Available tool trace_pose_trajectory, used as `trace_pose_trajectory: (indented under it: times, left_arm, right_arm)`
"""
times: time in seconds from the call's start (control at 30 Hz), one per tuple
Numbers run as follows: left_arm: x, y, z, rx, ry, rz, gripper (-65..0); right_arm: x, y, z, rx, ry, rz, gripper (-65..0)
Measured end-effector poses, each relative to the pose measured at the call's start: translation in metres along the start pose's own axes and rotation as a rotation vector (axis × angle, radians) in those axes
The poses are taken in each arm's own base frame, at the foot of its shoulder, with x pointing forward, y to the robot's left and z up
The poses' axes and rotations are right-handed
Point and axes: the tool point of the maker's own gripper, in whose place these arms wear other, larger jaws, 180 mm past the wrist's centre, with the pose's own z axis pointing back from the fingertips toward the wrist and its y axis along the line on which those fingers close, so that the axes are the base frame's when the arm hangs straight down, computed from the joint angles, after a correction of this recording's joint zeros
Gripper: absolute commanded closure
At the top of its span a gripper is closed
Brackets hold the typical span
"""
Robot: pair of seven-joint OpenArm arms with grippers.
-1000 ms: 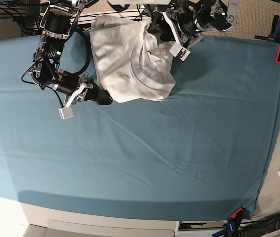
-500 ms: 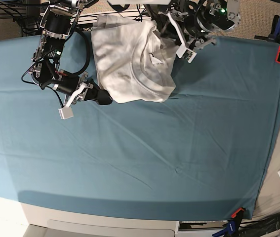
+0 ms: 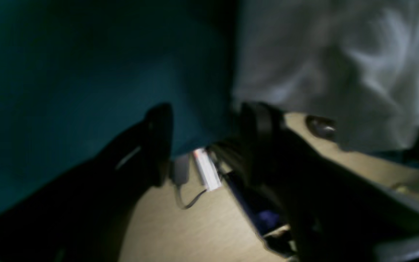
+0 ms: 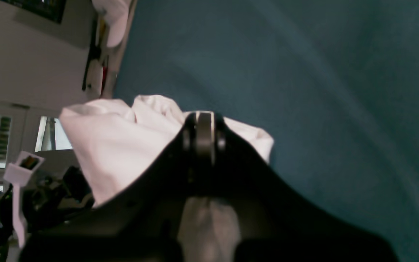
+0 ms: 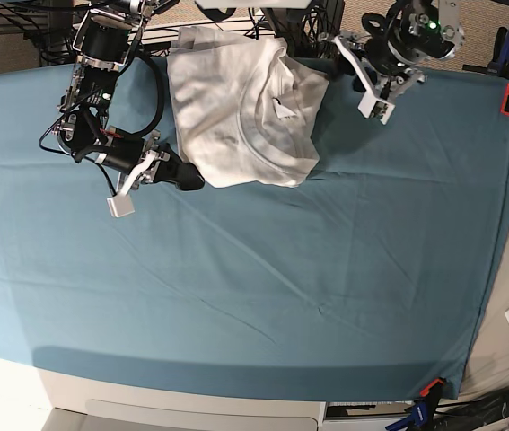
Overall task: Fold the T-shirt properly
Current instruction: 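Grasp the bundle's corner with the left gripper and tuck it under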
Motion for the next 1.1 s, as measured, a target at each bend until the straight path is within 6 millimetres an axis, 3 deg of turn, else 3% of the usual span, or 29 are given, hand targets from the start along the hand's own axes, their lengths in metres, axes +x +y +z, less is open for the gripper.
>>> trace_pose_trajectory:
  times: [0.33,0.5,0.83,0.87,0.93,1.03,1.1]
  left_arm:
    - [0.009,-0.008,0.000,-0.044,-0.051,0.015,-31.0]
    - [-0.002,-0.003,-0.009,-0.045,-0.020,0.044,-31.0]
    - [0.007,-0.023,-0.010,-0.138,-0.066,0.062,-30.9]
    - [0.007,-0.023,-0.010,-0.138,-0.065,0.062,-29.6]
    - [0.007,-0.023,-0.010,-0.138,-0.065,0.062,-21.2]
    - [0.007,-0.023,-0.010,-0.137,-0.067,0.064,-0.3]
    - [0.007,-0.022,-0.010,-0.136,-0.066,0.065,0.0]
  right_arm:
    - [0.000,0.000,0.000,0.000,0.000,0.000,0.0]
    - [0.000,0.000,0.000,0.000,0.000,0.000,0.0]
    - [0.000,0.000,0.000,0.000,0.000,0.000,0.0]
    - [0.000,0.000,0.000,0.000,0.000,0.000,0.0]
    - [0.000,0.000,0.000,0.000,0.001,0.000,0.0]
    - [0.000,0.000,0.000,0.000,0.001,0.000,0.0]
    - [0.000,0.000,0.000,0.000,0.001,0.000,0.0]
